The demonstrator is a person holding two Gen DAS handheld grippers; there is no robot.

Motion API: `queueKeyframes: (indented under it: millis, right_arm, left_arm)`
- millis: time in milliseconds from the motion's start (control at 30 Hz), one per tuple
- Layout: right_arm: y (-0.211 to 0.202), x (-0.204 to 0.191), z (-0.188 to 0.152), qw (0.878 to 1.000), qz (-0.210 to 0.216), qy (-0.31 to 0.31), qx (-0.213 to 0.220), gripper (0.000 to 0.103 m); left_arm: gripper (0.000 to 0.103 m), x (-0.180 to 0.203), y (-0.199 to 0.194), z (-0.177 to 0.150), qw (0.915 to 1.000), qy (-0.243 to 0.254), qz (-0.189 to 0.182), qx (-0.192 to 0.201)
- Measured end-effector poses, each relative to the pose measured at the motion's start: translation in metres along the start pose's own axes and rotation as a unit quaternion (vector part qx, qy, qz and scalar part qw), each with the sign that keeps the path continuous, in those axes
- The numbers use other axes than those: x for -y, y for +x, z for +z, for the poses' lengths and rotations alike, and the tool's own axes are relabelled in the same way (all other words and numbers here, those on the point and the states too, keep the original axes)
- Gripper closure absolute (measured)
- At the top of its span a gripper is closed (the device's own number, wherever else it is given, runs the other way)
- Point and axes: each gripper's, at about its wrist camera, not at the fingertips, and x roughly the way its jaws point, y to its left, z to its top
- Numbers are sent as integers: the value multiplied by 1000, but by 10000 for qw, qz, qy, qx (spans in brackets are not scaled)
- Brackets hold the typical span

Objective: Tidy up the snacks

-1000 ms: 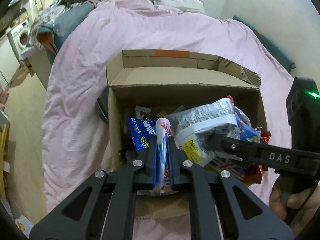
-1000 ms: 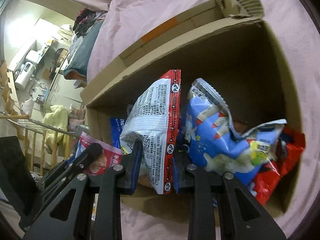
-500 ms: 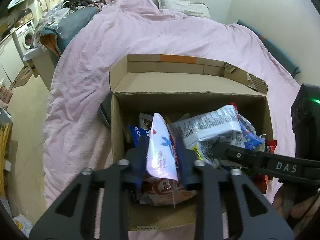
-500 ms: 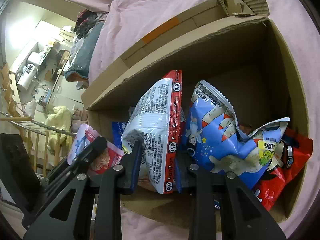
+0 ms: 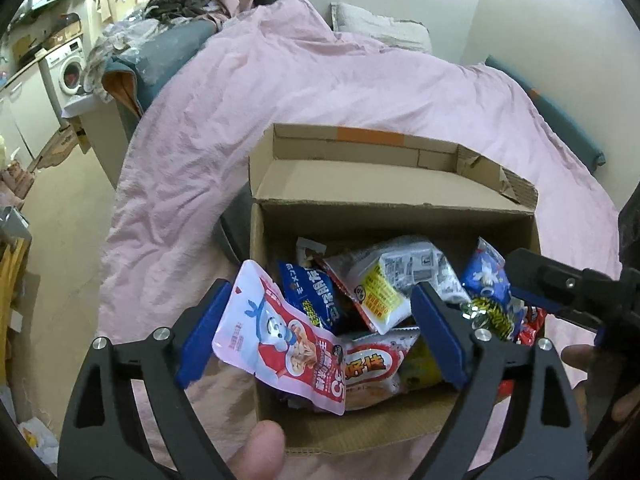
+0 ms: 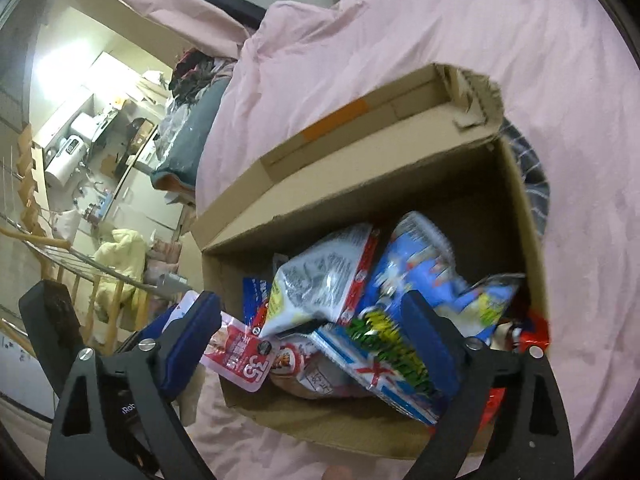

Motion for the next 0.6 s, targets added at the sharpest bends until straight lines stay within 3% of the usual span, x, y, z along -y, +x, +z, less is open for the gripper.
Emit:
queueKeyframes:
  millis: [133,233,333,433,600]
  right_arm:
    - [-11,-1,-2,9999,-22,-56,137,2]
    - [-21,-6,-4,9994,-137,-162,286,2]
    - [-36,-12,-8,9979,-280,-301,494,0]
    - [-48,-20,-15,9959,-454,-438,654,0]
    - [-64,-31,-28,9943,-482,-564,770,0]
  left_arm:
    - [13,-2,-8,0,9998,-82,-70,154]
    - [0,-8,-14,-1,9993,-195,-157,266]
    - [0,-12,-24,-4,9988,-231,-136,414]
    - [0,-14,-37,-7,9980,-228,174,564]
    - [0,-16,-61,-12,9968,-215,171,750]
